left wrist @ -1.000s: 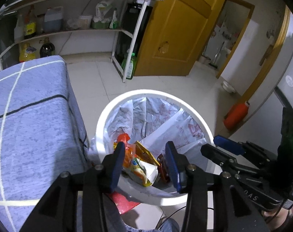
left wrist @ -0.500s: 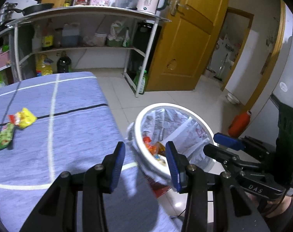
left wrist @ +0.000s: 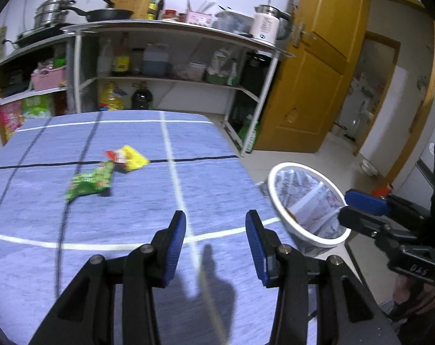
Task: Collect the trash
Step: 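Move both open tools back to the green bag and yellow-red bag, then grasp the green bag with the left tool while the right tool grasps the yellow-red bag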
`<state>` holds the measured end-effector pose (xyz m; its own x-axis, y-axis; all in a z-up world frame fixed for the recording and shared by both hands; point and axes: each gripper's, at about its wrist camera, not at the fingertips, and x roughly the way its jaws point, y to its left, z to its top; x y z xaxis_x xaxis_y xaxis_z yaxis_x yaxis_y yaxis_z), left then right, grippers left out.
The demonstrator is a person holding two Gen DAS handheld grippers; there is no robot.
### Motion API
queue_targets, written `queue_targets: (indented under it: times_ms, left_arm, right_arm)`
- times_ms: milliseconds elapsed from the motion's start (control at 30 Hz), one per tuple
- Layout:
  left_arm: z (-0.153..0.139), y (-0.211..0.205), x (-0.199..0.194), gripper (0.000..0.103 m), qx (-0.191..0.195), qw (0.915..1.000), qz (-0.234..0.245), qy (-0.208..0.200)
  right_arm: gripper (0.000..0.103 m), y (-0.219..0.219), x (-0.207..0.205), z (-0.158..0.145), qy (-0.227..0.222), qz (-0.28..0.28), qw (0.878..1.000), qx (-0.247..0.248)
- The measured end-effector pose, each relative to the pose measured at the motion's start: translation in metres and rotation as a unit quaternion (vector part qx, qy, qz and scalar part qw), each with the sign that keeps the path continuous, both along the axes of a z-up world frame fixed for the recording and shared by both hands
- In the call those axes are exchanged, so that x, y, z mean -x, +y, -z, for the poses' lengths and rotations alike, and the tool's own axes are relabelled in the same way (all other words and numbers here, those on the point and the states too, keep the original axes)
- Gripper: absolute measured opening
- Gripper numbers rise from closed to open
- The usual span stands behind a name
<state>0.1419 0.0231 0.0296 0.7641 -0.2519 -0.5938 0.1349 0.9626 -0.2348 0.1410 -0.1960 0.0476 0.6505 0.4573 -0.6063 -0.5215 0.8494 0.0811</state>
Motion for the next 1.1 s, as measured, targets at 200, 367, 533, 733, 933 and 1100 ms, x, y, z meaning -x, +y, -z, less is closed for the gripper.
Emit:
queue_targets:
  times_ms: [200,367,533,733,933,1100]
  left_arm:
    - [0.000,0.041,0.008,0.053,-0.006,0.9994,-0.035,-0.004]
    - [0.004,0.073,-0.001,0.055,-0.013,0.9983,-0.056,0.003]
    - [0.013,0.094,-0.020,0.057,-0.016,0.9977,-0.064,0.014]
    - [0.024,0.106,-0.057,0.059,-0.028,0.9972,-0.064,0.026]
    - [0.043,0.110,-0.092,0.059,-0.046,0.9957,-0.063,0.050]
    - [0.058,0.109,-0.108,0.059,-0.073,0.9935,-0.062,0.062]
  right_arm:
    - [0.043,0.036,-0.002,0.001,0.004,-0.027,1.000,0.007]
    - [0.044,0.069,-0.020,0.007,0.006,-0.054,0.998,0.017]
    - [0.048,0.099,-0.048,0.015,0.011,-0.073,0.997,0.033]
    - [0.048,0.126,-0.082,0.026,0.010,-0.092,0.994,0.053]
    - [0.049,0.143,-0.112,0.042,0.018,-0.102,0.992,0.071]
    - [0.049,0.148,-0.133,0.054,0.030,-0.101,0.992,0.069]
